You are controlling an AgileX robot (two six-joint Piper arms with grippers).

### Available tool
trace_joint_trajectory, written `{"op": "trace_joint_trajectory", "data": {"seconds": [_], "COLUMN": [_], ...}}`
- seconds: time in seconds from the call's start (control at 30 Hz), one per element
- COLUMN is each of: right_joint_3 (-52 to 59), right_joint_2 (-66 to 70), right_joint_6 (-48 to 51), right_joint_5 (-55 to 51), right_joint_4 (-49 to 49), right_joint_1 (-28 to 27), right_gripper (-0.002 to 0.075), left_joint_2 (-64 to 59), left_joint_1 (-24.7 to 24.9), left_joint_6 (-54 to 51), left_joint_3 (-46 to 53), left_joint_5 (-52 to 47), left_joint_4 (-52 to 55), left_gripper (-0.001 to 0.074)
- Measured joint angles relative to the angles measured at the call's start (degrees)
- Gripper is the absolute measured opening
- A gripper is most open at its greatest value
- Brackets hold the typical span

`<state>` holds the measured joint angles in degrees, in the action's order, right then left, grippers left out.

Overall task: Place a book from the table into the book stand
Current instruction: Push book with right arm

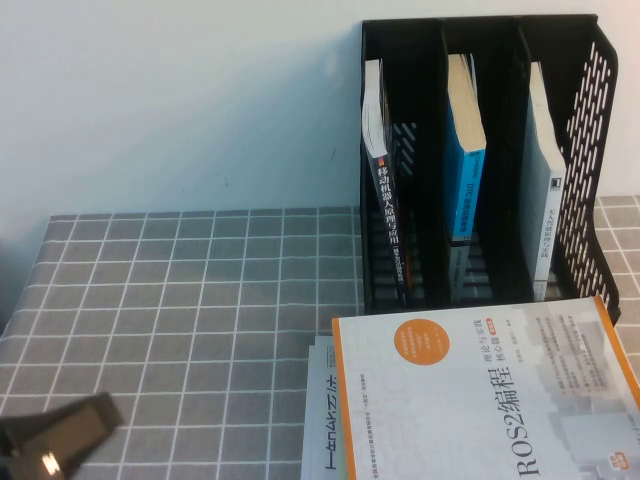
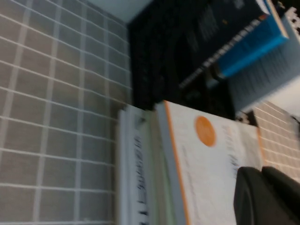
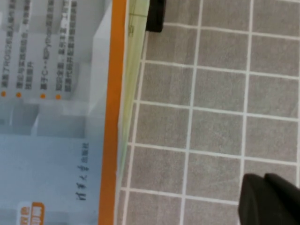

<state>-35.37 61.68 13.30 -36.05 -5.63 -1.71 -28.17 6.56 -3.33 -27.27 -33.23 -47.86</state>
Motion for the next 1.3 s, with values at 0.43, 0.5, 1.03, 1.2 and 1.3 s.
{"op": "trace_joint_trajectory", "data": {"seconds": [0.43,0.5,1.03,1.2,1.3], "right_joint_3": [0.00,0.00,2.86,4.42,4.54], "right_joint_2": [10.05,10.43,15.19,15.56,15.79], "right_joint_6": [12.81,13.22,24.64,33.85,36.32], "right_joint_5": [6.06,7.63,5.47,7.41,8.07], "right_joint_4": [-21.07,-22.55,-29.74,-39.78,-42.98], "right_joint_1": [0.00,0.00,0.20,1.96,2.63], "right_gripper": [-0.0003,-0.0003,-0.0003,-0.0002,-0.0003], "left_joint_2": [-3.09,-4.30,-13.62,-18.53,-22.76], "left_joint_1": [0.00,0.00,0.00,0.00,0.00], "left_joint_6": [-23.38,-24.12,-25.22,-26.19,-28.99], "left_joint_3": [-0.11,-0.11,-0.11,-0.11,-0.11], "left_joint_5": [-17.20,-17.22,-10.53,-6.44,-6.95], "left_joint_4": [-38.19,-39.72,-33.03,-35.24,-38.34], "left_gripper": [0.0006,0.0040,0.0065,0.0033,0.0099]}}
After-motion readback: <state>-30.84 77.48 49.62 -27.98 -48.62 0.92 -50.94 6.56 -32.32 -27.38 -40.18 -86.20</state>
